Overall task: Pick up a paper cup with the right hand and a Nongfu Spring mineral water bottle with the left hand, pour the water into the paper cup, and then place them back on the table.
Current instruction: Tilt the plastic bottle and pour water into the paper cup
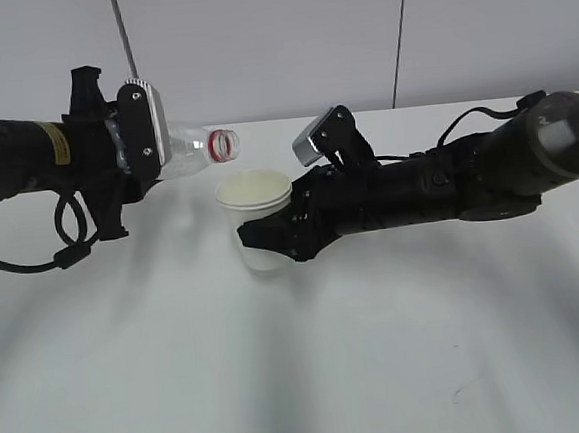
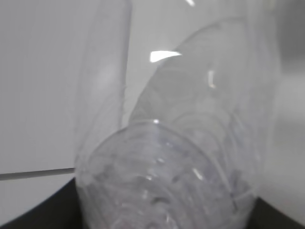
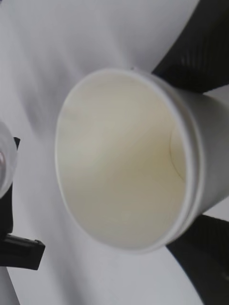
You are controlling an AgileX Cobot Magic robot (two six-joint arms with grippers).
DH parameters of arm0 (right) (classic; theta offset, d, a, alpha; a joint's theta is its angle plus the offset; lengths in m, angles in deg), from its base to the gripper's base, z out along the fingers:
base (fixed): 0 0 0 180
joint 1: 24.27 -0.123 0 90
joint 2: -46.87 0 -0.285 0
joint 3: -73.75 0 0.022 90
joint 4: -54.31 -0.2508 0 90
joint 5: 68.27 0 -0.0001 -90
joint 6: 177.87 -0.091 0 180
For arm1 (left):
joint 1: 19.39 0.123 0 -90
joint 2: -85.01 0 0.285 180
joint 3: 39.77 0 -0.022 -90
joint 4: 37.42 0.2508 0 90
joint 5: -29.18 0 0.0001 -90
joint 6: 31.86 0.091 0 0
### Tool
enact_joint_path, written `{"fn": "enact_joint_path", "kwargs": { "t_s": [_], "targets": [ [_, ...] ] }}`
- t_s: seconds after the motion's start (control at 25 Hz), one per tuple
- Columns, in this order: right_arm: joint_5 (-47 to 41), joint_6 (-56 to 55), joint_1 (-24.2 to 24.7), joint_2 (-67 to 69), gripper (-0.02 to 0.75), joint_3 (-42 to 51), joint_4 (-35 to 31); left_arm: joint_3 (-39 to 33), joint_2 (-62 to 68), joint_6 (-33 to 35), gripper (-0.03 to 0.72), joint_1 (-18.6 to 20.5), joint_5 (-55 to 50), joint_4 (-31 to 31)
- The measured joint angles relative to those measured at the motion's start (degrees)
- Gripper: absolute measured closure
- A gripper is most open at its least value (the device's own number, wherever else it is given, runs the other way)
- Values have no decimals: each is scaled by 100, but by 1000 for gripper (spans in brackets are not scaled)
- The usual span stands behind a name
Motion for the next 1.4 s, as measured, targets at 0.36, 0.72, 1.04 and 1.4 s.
{"fn": "enact_joint_path", "kwargs": {
  "t_s": [0.36,0.72,1.04,1.4],
  "targets": [
    [-10,0,0,0,214,0,29,44,0,279,301,-17,-69,0],
    [-10,-9,0,0,214,0,144,44,0,492,301,-17,-76,0],
    [-10,-9,0,0,214,0,157,44,0,832,301,-23,-76,5],
    [-10,-9,0,0,214,0,214,44,0,1127,301,-23,-76,5]
  ]
}}
